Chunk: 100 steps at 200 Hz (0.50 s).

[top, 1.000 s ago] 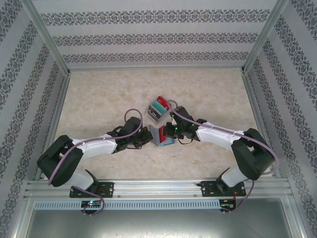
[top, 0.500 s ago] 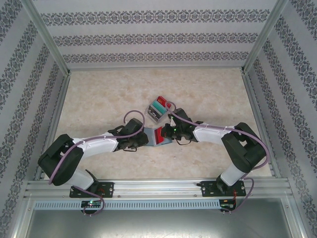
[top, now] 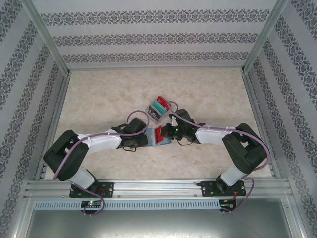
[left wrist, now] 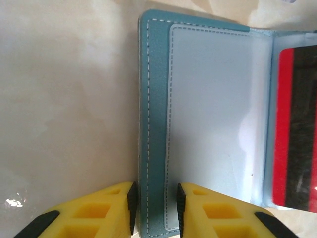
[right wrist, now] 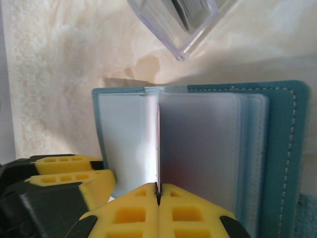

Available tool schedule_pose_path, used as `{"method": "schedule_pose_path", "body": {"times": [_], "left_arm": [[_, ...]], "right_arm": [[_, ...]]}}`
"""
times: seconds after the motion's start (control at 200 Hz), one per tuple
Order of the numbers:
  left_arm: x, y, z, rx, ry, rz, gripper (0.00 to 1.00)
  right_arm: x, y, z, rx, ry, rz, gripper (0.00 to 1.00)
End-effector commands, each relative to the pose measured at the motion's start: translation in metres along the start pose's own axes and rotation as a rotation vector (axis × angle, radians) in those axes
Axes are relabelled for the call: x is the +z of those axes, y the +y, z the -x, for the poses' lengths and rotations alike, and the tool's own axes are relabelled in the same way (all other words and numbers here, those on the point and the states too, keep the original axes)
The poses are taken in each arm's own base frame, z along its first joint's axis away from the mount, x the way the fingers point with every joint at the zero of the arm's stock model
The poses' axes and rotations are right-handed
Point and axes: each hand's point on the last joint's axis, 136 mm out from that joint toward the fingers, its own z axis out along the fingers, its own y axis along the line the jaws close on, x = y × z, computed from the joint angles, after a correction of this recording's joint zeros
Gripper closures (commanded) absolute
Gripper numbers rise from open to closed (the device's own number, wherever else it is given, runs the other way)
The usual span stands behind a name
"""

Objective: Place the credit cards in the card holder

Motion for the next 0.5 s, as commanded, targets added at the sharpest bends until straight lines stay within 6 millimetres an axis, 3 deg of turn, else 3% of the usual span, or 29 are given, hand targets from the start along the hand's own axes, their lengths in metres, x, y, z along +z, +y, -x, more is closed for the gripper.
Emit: {"method": "schedule_pose_path", "body": {"times": [0.0,0.4,0.495], "left_arm": [[0.007,0.011,-0.01,0.051,0.042,0.066,0.71],[0.013,0.005,-0.01,0.069,0.066,0.058,0.71],[0.014,0.006,-0.011,0.062,0.065,0.059,0.72]], "right_arm": [[-0.005,0.012,0.005,-0.029,-0.014,0.024,1.0],[0.023,0.011,-0.004,0.014,0.039,0.055,1.0],[0.029,0.002,-0.007,0.028,0.057,0.019,1.0]]}}
